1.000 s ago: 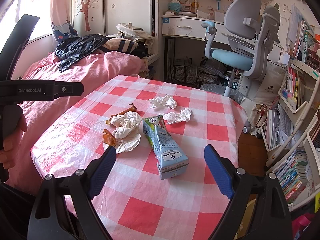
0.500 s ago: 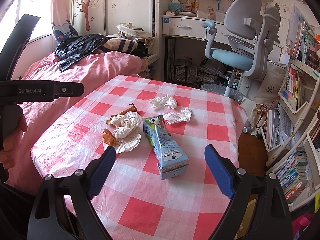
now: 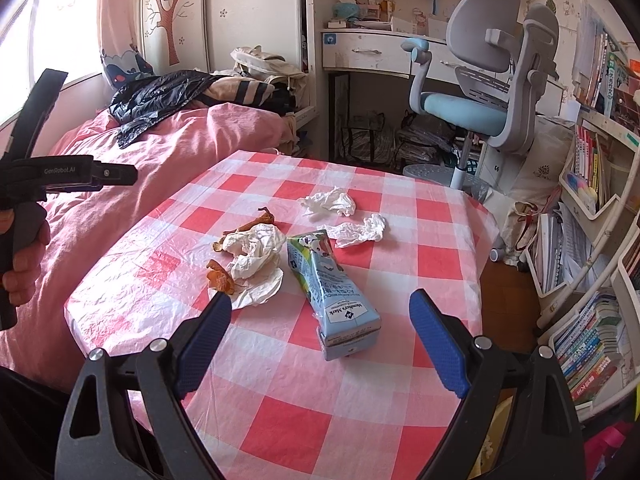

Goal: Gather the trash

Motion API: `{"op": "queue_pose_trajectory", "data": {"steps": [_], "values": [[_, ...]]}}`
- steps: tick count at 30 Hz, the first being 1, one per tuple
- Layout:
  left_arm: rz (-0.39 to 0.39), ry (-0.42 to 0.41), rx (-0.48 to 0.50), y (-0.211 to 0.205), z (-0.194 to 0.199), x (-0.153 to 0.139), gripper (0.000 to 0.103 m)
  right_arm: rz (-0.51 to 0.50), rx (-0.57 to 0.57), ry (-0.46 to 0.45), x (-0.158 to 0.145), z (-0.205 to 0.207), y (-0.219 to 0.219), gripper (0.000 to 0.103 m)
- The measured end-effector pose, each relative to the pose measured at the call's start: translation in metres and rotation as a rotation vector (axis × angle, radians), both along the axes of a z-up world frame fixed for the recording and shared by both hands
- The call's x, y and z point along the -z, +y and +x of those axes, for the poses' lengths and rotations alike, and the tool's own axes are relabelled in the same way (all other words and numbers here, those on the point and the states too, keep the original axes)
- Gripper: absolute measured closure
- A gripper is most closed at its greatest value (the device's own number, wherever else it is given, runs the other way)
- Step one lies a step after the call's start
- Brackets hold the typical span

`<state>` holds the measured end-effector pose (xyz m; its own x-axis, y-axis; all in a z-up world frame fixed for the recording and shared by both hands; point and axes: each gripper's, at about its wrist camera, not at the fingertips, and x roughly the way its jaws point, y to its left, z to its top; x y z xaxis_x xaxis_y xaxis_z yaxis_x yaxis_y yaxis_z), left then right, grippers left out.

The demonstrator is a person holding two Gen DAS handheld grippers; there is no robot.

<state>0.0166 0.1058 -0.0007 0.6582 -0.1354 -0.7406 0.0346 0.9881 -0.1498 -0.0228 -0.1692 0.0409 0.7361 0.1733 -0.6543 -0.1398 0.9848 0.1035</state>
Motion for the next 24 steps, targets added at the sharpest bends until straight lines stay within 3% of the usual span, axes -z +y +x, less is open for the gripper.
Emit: {"op": "queue_pose_trajectory", "data": {"steps": [4,8,14,18,21,24], "values": [[-0.028,0.026,-0.02,0.014,-0.001,0.009,0.008,0.006,-0.029,0.017,0.005,0.005,0.002,0.016],[-0.013,0.046,0.049,-0.006,0.0,0.016,0.008,0.008,-0.05,0.048,0.013,0.013,0.001,0.016],[0.091,0.084,0.25,-0.058,0.006,0.029,0.008,-0.007,-0.069,0.057,0.018,0.019,-0.001,0.016],[0.197,0.101,0.307,-0.088,0.011,0.042,0.008,-0.026,-0.07,0.079,0.024,0.025,-0.001,0.016],[0.22,0.074,0.319,-0.097,0.019,0.043,0.008,-0.014,-0.06,0.074,0.022,0.028,-0.004,0.016],[0.241,0.022,0.395,-0.112,0.025,0.041,0.008,-0.006,-0.069,0.085,0.025,0.033,-0.005,0.016]]}}
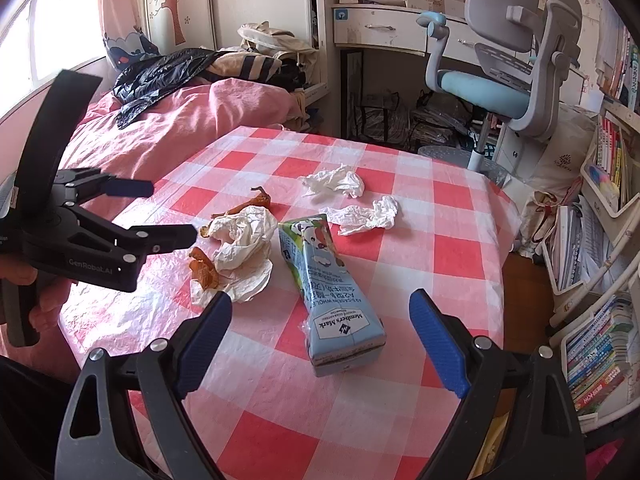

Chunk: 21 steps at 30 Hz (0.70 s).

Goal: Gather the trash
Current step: 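Grasp the blue milk carton with the right tool while the left tool grasps the white paper wrapper, then lift the carton and wrapper above the table with both tools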

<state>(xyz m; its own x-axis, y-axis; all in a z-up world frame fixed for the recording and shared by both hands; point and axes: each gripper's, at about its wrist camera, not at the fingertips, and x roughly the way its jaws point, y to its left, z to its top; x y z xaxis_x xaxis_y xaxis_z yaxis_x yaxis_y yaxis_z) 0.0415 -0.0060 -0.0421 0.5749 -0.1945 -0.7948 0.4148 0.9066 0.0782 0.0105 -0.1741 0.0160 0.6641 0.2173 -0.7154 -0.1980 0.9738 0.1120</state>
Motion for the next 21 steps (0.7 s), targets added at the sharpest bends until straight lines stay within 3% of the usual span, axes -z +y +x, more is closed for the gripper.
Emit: {"op": "queue_pose_trajectory", "data": {"steps": [4,10,11,12,13,14,16,21], "values": [[0.083,-0.019,0.119,-0.032,0.004,0.008,0.008,0.008,-0.011,0.03,0.009,0.013,-0.002,0.016],[0.164,0.008,0.143,-0.057,0.026,0.031,0.01,0.028,-0.02,0.13,0.034,0.037,-0.01,0.028],[0.163,0.028,0.149,-0.058,0.031,0.036,0.013,0.03,-0.024,0.144,0.036,0.039,-0.009,0.034],[0.158,0.07,0.155,-0.059,0.038,0.044,0.028,0.031,-0.029,0.163,0.04,0.041,-0.009,0.04],[0.155,0.107,0.155,-0.059,0.042,0.05,0.049,0.032,-0.034,0.185,0.044,0.043,-0.009,0.054],[0.138,0.129,0.147,-0.057,0.045,0.054,0.051,0.042,-0.042,0.213,0.048,0.043,-0.01,0.056],[0.063,0.151,0.117,-0.047,0.049,0.048,0.067,0.053,-0.049,0.217,0.047,0.041,-0.01,0.057],[-0.142,0.091,0.019,-0.012,0.047,0.003,0.072,0.084,-0.054,0.155,0.031,0.032,-0.011,0.057]]}}
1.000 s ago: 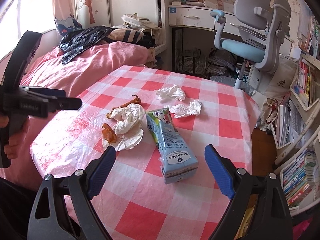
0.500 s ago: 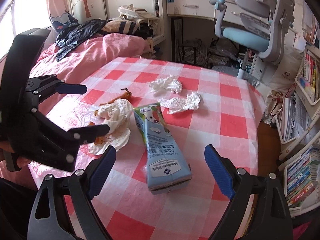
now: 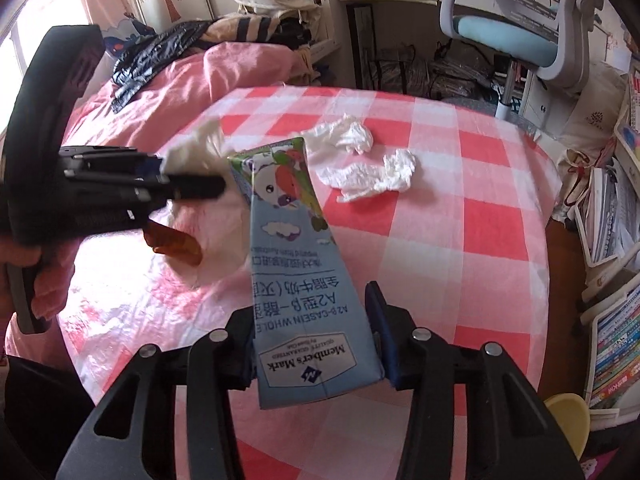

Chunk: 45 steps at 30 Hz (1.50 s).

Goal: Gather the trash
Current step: 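Lift the carton and wrapper above the table with both tools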

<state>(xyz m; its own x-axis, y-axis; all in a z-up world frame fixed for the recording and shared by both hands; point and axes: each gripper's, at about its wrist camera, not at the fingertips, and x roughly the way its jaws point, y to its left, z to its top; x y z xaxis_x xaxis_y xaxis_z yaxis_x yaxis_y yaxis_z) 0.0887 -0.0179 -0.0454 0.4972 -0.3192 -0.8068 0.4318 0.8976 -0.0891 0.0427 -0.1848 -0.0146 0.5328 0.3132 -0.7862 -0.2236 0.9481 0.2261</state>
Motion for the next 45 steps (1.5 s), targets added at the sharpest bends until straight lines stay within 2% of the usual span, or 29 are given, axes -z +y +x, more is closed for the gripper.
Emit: {"op": "queue_pose_trajectory", "data": {"steps": [6,12,16,21,33,45], "values": [[-0.283,-0.029,-0.16,0.055,-0.004,-0.035,0.072,-0.003,0.018,-0.073,-0.017,-0.011,0.002,0.057],[-0.343,-0.08,-0.278,0.092,-0.012,-0.053,0.072,-0.008,0.044,-0.116,-0.027,-0.015,0.001,0.057],[-0.352,-0.119,-0.336,0.112,-0.019,-0.065,0.071,-0.024,0.092,-0.14,-0.032,-0.018,-0.008,0.057],[-0.332,-0.128,-0.347,0.119,-0.027,-0.07,0.07,-0.015,0.148,-0.137,-0.032,-0.023,-0.022,0.057],[-0.263,-0.121,-0.273,0.091,-0.049,-0.063,0.069,-0.045,0.14,-0.154,-0.036,-0.044,-0.022,0.057],[-0.199,-0.141,-0.21,0.06,-0.051,-0.06,0.069,-0.062,0.107,-0.156,-0.032,-0.041,-0.017,0.057]]}}
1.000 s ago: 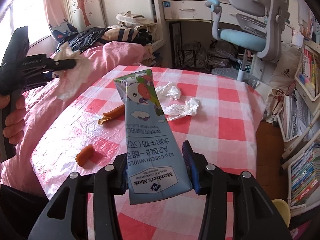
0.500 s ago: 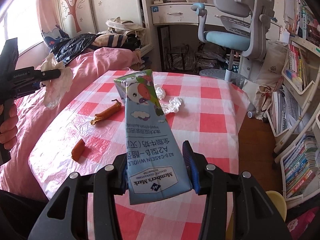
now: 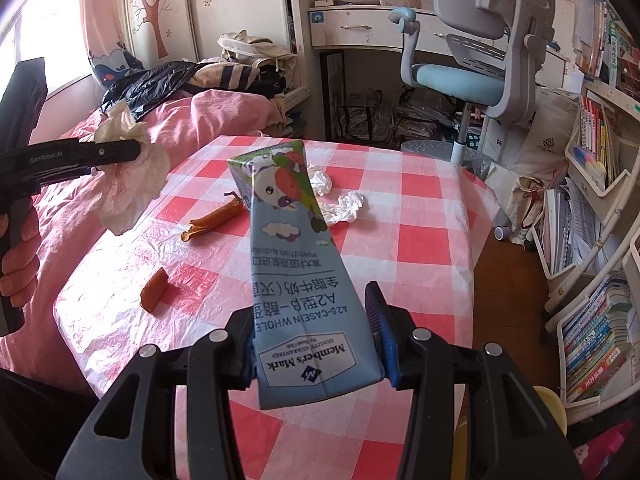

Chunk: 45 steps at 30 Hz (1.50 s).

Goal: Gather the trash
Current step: 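Lift the carton and wrapper above the table with both tools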

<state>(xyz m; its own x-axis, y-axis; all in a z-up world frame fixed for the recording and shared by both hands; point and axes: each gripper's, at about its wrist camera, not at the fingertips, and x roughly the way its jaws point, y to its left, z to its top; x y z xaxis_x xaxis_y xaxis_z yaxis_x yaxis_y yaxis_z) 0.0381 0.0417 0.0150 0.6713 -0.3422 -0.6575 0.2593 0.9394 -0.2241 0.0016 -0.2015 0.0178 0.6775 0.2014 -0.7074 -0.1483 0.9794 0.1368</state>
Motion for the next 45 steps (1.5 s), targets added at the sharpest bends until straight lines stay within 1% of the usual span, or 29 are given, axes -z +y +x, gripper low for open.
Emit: {"op": "queue_pose_trajectory", "data": {"steps": [5,12,45], "values": [[0.042,-0.016,0.012,-0.009,-0.001,-0.001,0.069,-0.009,-0.02,0.001,0.001,0.0,0.002,0.057],[0.078,-0.034,0.024,-0.017,-0.004,-0.001,0.069,-0.011,-0.027,0.001,0.002,0.0,0.003,0.057],[0.154,-0.07,0.059,-0.037,-0.011,0.0,0.069,-0.018,-0.042,0.003,0.001,0.0,0.01,0.057]]}}
